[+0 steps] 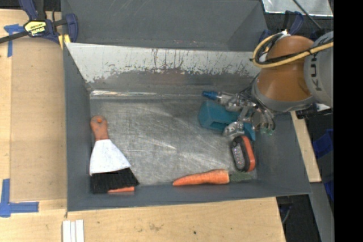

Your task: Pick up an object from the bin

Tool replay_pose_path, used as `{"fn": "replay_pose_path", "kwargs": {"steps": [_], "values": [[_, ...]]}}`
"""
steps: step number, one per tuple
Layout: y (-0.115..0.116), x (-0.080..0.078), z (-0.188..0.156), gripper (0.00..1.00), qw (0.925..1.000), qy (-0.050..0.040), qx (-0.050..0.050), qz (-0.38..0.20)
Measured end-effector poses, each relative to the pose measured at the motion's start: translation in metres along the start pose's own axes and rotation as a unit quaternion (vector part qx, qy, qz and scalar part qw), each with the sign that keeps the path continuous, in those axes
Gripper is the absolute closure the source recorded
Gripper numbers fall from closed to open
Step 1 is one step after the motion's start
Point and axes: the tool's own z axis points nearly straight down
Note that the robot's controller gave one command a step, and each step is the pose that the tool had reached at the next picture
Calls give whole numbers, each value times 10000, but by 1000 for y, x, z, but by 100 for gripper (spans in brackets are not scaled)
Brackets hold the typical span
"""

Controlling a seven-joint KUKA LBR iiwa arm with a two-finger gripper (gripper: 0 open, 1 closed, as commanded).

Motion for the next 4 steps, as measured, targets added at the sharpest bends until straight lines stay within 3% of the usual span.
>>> {"fn": "replay_pose_path", "kwargs": {"steps": [1, 2, 4], "values": [[0, 1, -3, 100, 10000, 18, -3, 1], [0, 4, -18, 100, 9999, 155, -3, -12], [0, 4, -35, 100, 9998, 192, 0, -11]]}}
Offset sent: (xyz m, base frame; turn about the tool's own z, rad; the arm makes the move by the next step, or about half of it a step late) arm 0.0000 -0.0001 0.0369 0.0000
